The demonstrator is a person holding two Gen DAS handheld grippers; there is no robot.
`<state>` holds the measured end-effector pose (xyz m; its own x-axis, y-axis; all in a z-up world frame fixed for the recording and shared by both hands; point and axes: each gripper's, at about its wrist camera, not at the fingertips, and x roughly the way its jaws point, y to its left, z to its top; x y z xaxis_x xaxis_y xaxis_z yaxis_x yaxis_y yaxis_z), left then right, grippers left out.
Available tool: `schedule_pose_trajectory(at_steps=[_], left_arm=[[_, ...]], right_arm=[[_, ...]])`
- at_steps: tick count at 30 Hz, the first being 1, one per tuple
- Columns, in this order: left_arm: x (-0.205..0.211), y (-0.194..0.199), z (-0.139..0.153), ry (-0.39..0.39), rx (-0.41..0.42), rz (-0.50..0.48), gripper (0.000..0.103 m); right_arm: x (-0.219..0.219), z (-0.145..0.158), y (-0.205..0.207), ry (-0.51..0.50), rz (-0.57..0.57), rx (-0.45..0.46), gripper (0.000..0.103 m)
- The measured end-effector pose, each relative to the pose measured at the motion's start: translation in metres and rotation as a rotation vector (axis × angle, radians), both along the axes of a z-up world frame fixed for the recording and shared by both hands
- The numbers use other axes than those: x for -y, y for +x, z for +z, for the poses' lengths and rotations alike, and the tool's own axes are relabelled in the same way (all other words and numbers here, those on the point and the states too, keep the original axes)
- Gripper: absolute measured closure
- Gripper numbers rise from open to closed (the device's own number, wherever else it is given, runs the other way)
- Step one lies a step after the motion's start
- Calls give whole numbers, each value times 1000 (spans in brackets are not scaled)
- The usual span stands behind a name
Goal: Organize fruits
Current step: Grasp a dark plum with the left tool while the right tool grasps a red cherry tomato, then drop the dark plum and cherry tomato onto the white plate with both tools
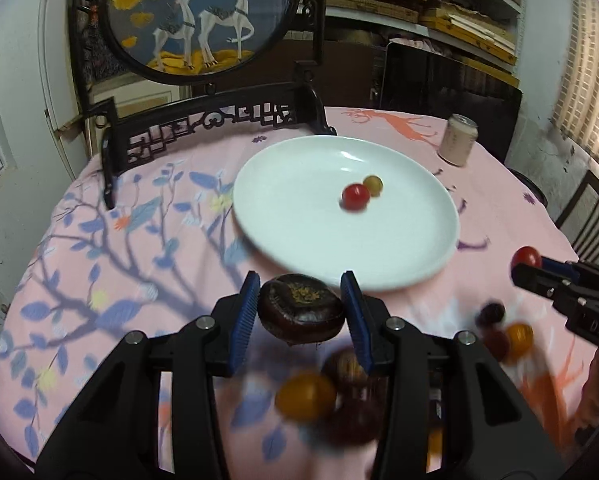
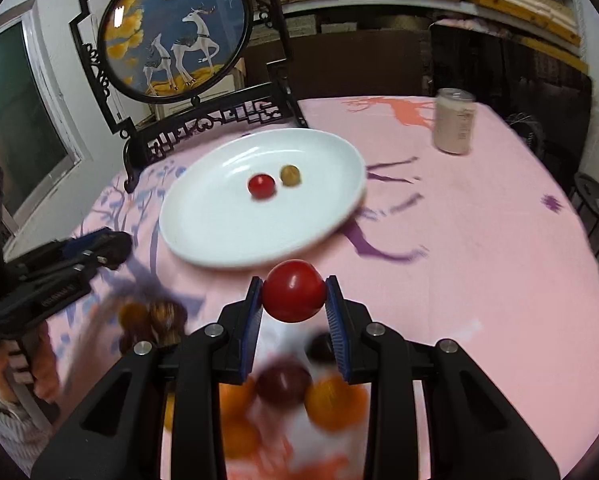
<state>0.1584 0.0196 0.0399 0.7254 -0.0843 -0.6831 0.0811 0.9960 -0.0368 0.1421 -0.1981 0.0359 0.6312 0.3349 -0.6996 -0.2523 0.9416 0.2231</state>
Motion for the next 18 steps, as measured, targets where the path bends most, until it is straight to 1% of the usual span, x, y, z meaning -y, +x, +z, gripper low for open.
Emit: schedule_pose_trajectory(at_steps=[3,6,8,9,10,11,15,18], left_arm=[[6,26,-7,-1,-22,-1,60],[10,47,-14,-25,-45,-7,60],[8,54,-15,-45,-41,-1,60],[6,54,-16,-52,-41,-2,59],[6,54,-16,-56,-39,-6,53],[5,53,-16,-54,-36,-5,46],[4,47,-14,-37,-16,0,44],[2,33,-13,-2,11,18,41]], right_arm=[[-11,-8,33,22,0,-34,71],[-18,-14,58,23,12,-47,71],[-23,-16,70,21,29,-49,67],[-24,-16,72,19,30,-46,57],[-24,-16,72,14,30,-34,46],[-23,-16,70,10,28,-23,45],[-17,-19,65,20,13,-31,45],[-15,-15,53,-13,-3,-5,45]])
